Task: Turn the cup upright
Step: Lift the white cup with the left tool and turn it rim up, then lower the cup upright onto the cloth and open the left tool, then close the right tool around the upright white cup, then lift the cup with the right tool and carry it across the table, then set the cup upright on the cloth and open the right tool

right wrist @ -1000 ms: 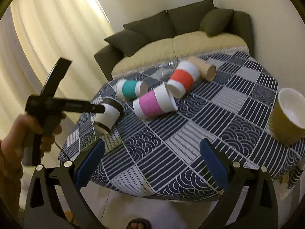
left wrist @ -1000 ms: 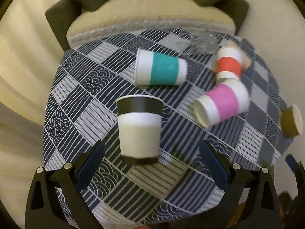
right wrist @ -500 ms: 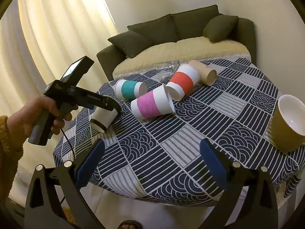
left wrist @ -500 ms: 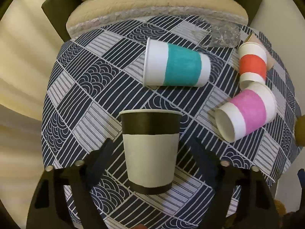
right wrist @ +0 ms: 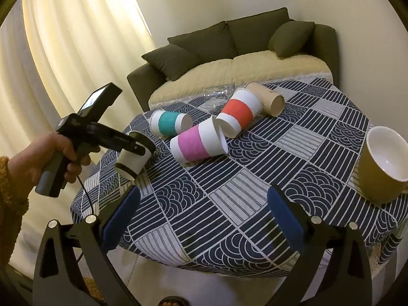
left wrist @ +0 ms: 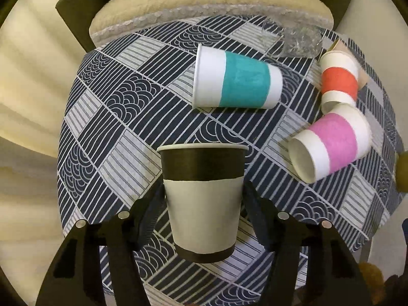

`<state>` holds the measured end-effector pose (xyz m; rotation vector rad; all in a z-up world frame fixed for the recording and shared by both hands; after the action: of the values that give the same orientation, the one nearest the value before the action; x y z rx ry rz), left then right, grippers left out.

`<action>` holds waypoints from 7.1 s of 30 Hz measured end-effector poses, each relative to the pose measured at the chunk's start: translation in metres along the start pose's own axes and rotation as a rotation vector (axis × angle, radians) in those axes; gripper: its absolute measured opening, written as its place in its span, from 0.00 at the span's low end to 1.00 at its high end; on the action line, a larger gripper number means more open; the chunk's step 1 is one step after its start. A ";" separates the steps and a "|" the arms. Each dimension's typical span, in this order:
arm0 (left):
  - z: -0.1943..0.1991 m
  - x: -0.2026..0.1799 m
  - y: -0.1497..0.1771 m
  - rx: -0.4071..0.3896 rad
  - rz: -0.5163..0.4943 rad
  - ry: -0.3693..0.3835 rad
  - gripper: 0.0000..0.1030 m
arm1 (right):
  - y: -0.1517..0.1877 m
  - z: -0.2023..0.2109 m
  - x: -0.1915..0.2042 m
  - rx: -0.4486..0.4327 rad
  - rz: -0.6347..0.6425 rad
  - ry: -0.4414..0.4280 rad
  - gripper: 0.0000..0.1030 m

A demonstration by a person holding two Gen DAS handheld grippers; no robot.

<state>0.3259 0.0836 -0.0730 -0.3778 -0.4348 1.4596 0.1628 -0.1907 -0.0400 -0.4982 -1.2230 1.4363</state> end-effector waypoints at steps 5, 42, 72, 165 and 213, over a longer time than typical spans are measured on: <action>0.024 -0.013 0.010 -0.014 0.025 0.047 0.59 | -0.003 0.007 -0.006 -0.016 -0.020 -0.002 0.96; 0.035 -0.100 0.072 0.001 0.260 0.130 0.64 | 0.005 0.029 -0.024 0.054 0.027 -0.005 0.96; 0.200 -0.053 0.156 -0.537 0.233 0.182 0.76 | 0.000 -0.020 0.010 0.301 -0.062 -0.108 0.96; 0.163 -0.001 0.191 -0.706 0.326 0.184 0.82 | 0.063 -0.051 0.079 -0.437 0.420 0.129 0.67; 0.209 -0.019 0.181 -0.819 0.286 0.213 0.88 | 0.052 0.007 0.068 -0.320 0.379 0.097 0.95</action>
<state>0.0637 0.0755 0.0163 -1.2774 -0.8235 1.4403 0.1139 -0.1232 -0.0607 -1.0526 -1.3350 1.5114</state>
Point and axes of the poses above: each gripper's, at about its wrist camera, not at the fingertips, and z roughly against the way its jaws point, x to its left, y to its underside, the point moved 2 cm from there along -z, roughly the way its jaws point, and after that the axes turned 15 degrees about -x, right-handed, at the moved point
